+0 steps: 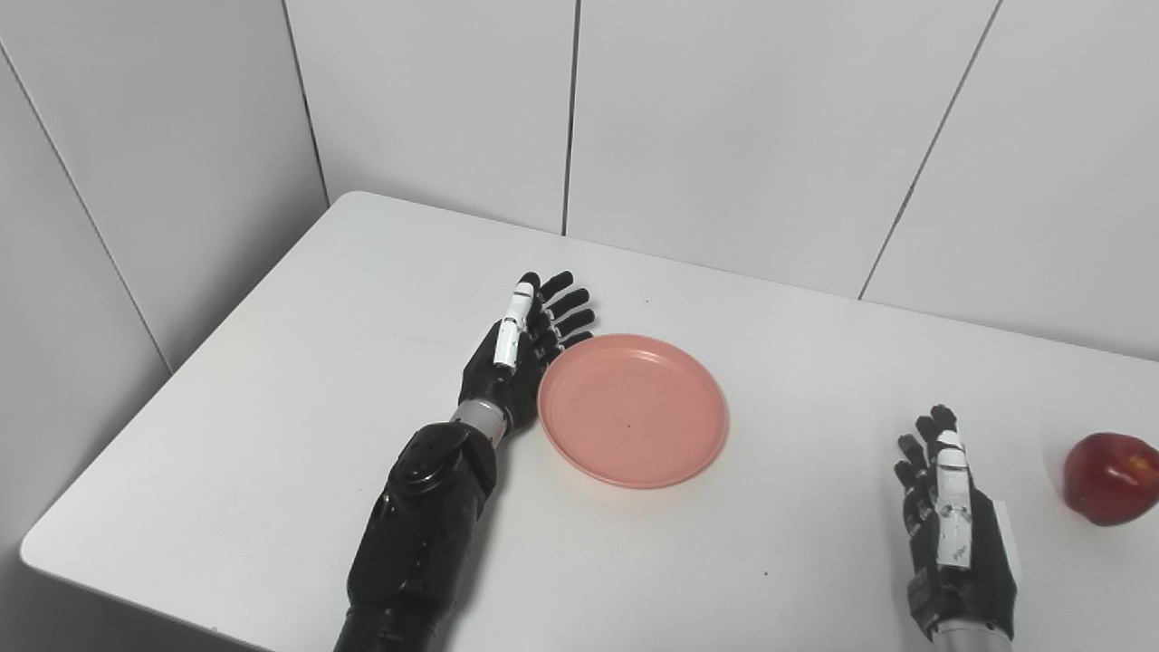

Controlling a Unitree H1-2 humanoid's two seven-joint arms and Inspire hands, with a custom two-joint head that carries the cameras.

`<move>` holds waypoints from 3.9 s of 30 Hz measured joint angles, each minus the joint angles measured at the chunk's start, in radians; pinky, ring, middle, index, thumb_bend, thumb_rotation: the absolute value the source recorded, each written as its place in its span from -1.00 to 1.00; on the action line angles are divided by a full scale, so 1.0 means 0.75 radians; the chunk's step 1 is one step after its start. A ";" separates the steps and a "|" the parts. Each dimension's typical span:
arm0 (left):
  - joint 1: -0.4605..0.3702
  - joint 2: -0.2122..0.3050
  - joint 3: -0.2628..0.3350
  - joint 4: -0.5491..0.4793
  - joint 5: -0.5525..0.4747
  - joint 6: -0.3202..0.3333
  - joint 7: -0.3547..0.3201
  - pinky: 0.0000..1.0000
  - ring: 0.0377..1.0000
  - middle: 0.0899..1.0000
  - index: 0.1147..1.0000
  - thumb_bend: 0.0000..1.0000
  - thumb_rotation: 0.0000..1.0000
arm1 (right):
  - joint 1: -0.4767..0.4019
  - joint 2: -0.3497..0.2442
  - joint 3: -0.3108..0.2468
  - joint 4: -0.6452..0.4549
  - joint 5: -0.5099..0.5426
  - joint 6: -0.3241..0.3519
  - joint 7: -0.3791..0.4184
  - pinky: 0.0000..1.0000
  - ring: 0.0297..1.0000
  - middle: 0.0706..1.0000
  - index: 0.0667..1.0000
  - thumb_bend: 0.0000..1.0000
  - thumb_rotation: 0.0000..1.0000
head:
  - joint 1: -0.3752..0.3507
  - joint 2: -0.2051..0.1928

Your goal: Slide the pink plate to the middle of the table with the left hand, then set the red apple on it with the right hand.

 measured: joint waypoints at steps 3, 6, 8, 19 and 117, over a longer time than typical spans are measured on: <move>0.016 -0.010 -0.011 -0.040 0.000 0.039 0.016 0.68 0.69 0.70 0.67 -0.24 1.00 | 0.000 0.000 0.004 -0.001 -0.007 0.001 0.000 1.00 0.92 0.96 0.95 -0.56 1.00 | -0.016 0.008; 0.037 -0.022 -0.021 -0.079 0.000 0.061 0.022 0.69 0.69 0.70 0.68 -0.25 1.00 | -0.001 0.000 0.006 -0.001 -0.016 0.001 0.000 1.00 0.92 0.95 0.95 -0.55 1.00 | -0.022 0.012; 0.045 -0.030 -0.028 -0.099 0.000 0.079 0.025 0.68 0.68 0.70 0.67 -0.25 1.00 | -0.001 0.000 0.008 -0.001 -0.025 0.001 0.000 1.00 0.92 0.95 0.95 -0.54 1.00 | -0.029 0.014; 0.070 -0.088 -0.042 -0.150 0.004 0.123 0.052 0.69 0.68 0.68 0.64 -0.23 1.00 | -0.007 0.012 0.019 0.001 -0.050 0.001 -0.008 1.00 0.89 0.92 0.93 -0.49 1.00 | -0.092 0.039; 0.174 0.000 -0.091 -0.136 0.104 -0.088 -0.124 0.74 0.71 0.73 0.69 -0.18 1.00 | -0.282 -0.261 0.015 -0.279 -0.862 0.181 -0.049 0.59 0.73 0.74 0.83 0.81 -0.28 | -0.718 0.027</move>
